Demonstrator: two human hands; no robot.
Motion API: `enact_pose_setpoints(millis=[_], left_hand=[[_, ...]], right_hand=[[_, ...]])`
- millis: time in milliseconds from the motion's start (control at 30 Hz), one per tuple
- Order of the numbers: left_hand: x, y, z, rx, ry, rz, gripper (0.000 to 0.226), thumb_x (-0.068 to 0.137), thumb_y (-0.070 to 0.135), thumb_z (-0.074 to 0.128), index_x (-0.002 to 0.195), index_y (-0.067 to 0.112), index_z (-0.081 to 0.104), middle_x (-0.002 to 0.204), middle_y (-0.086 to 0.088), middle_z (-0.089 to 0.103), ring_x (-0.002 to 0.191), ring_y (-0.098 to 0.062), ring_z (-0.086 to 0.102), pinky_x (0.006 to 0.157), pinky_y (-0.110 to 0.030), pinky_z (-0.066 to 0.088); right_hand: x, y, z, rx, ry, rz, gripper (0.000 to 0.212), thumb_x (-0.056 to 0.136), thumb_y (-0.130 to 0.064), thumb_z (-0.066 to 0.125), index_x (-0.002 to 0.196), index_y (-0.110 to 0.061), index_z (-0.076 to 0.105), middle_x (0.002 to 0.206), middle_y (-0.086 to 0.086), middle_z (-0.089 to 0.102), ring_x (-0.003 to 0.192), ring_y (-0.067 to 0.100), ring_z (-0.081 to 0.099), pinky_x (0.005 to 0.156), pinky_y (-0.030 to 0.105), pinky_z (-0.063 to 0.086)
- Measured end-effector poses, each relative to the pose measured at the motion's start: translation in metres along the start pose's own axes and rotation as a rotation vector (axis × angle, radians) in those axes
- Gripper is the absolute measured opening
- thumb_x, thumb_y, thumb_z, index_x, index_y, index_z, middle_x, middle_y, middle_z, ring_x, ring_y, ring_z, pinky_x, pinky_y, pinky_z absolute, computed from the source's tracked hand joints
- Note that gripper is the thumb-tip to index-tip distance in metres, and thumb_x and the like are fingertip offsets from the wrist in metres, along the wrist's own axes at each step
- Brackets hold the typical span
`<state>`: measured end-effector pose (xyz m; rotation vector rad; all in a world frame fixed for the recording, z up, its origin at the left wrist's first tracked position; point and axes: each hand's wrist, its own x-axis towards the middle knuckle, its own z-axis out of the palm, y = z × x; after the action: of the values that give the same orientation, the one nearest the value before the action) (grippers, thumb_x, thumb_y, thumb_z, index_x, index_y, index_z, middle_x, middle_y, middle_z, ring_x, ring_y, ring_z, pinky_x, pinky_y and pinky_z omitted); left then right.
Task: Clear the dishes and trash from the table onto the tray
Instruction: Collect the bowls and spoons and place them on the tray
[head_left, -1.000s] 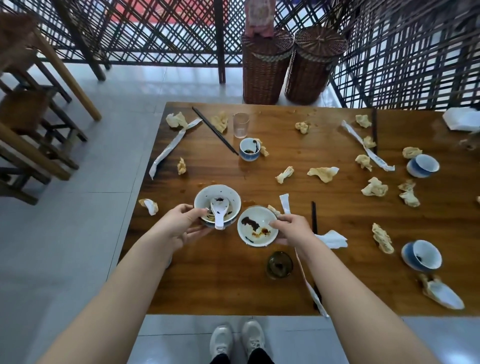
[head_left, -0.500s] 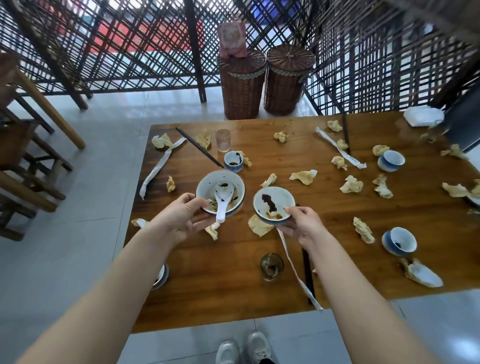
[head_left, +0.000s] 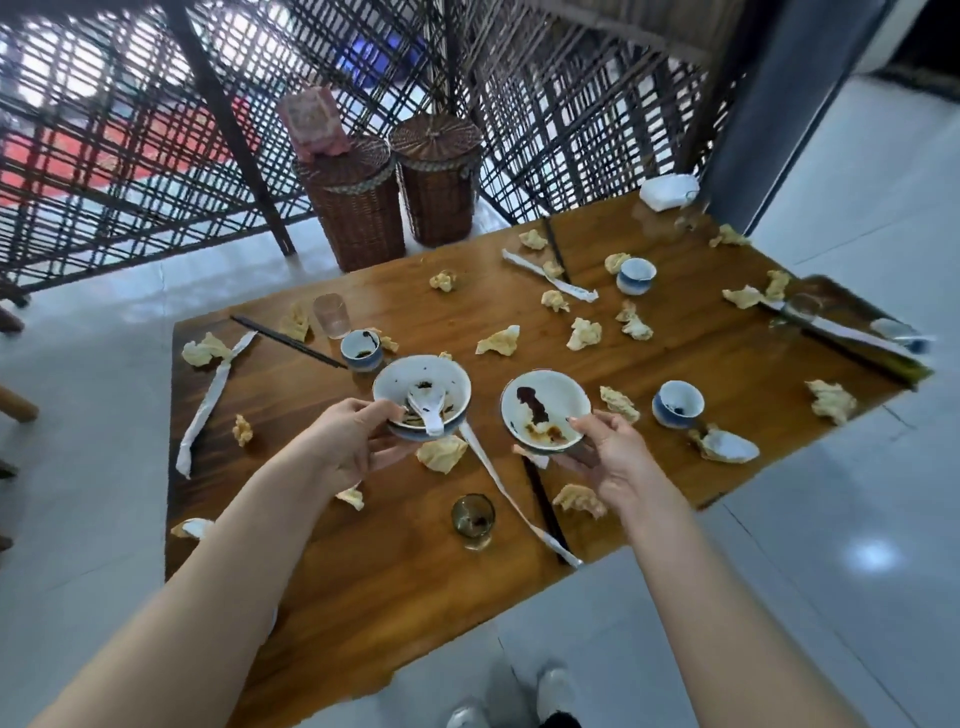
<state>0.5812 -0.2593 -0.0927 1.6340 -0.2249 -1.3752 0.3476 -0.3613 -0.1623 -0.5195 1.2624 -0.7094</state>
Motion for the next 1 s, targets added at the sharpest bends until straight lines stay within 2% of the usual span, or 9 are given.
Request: enact_pose_setpoints(millis=[167,300,400,533,633,733,833,900,1000], left_hand=[[-0.007,-0.004,0.057,0.114,-0.096,0.006,0.024,0.093,0.005,0.054,0.115,0.009,0.044,0.088,-0.015,0.065,0.053,-0.018,0.068,0.048,-0.026,0.057],[-0.019,-0.012,0.124,0.168,-0.229,0.025,0.031,0.095,0.003,0.052,0.117,0.023,0.047,0.078,-0.010,0.070,0.053,-0.016,0.068,0.046,-0.024,0.056],[-0.029,-0.028,0.181,0.218,-0.277,0.048,0.031,0.095,0.004,0.052,0.119,0.024,0.051,0.077,-0.008,0.073,0.058,-0.017,0.071,0.048,-0.024,0.057],[-0.044,-0.054,0.262,0.241,-0.320,0.058,0.033,0.095,0.005,0.053,0.124,0.020,0.052,0.093,-0.008,0.069,0.061,-0.015,0.071,0.051,-0.024,0.057],[-0.059,-0.080,0.339,0.295,-0.381,0.074,0.025,0.095,0.005,0.051,0.118,0.017,0.053,0.092,-0.007,0.067,0.056,-0.012,0.069,0.054,-0.025,0.058],[-0.081,-0.106,0.416,0.309,-0.454,0.039,0.020,0.096,0.003,0.050,0.102,0.022,0.053,0.075,-0.005,0.070,0.047,-0.011,0.066,0.049,-0.023,0.057],[-0.098,-0.121,0.473,0.315,-0.524,0.027,0.026,0.095,0.001,0.049,0.113,0.019,0.052,0.062,-0.002,0.070,0.046,-0.012,0.066,0.045,-0.023,0.055],[-0.106,-0.127,0.507,0.333,-0.552,0.042,0.035,0.094,0.003,0.051,0.125,0.018,0.049,0.067,-0.004,0.071,0.050,-0.013,0.067,0.046,-0.023,0.055],[-0.119,-0.131,0.555,0.337,-0.606,0.019,0.031,0.095,0.004,0.050,0.122,0.020,0.051,0.086,-0.009,0.068,0.056,-0.016,0.070,0.049,-0.025,0.057]], right_hand=[[-0.027,-0.009,-0.060,0.201,0.024,-0.045,0.034,0.087,-0.008,0.065,0.118,-0.019,0.056,0.105,0.008,0.064,0.087,0.026,0.065,0.062,0.035,0.060],[-0.042,-0.023,-0.127,0.348,0.044,-0.097,0.033,0.090,-0.008,0.060,0.123,-0.013,0.057,0.116,0.015,0.062,0.091,0.029,0.065,0.065,0.036,0.060],[-0.051,-0.036,-0.184,0.368,0.105,-0.136,0.030,0.091,-0.009,0.058,0.120,-0.013,0.057,0.105,0.014,0.064,0.081,0.026,0.066,0.056,0.032,0.059],[-0.061,-0.051,-0.263,0.350,0.270,-0.226,0.038,0.090,-0.010,0.060,0.128,-0.011,0.057,0.104,0.014,0.066,0.078,0.024,0.066,0.055,0.031,0.057],[-0.079,-0.070,-0.333,0.333,0.345,-0.300,0.033,0.090,-0.008,0.058,0.123,-0.011,0.060,0.087,0.007,0.066,0.071,0.021,0.065,0.052,0.028,0.055],[-0.100,-0.091,-0.403,0.341,0.396,-0.343,0.027,0.091,-0.008,0.057,0.117,-0.015,0.061,0.085,0.005,0.066,0.072,0.020,0.065,0.056,0.028,0.053],[-0.117,-0.107,-0.457,0.345,0.449,-0.379,0.024,0.091,-0.008,0.055,0.111,-0.019,0.063,0.084,0.004,0.067,0.072,0.020,0.065,0.063,0.030,0.053],[-0.129,-0.115,-0.491,0.372,0.483,-0.396,0.026,0.092,-0.009,0.054,0.115,-0.018,0.063,0.085,0.005,0.067,0.071,0.020,0.066,0.063,0.029,0.053],[-0.148,-0.128,-0.539,0.412,0.537,-0.417,0.031,0.091,-0.011,0.055,0.121,-0.015,0.063,0.092,0.008,0.066,0.075,0.023,0.066,0.062,0.029,0.054]])
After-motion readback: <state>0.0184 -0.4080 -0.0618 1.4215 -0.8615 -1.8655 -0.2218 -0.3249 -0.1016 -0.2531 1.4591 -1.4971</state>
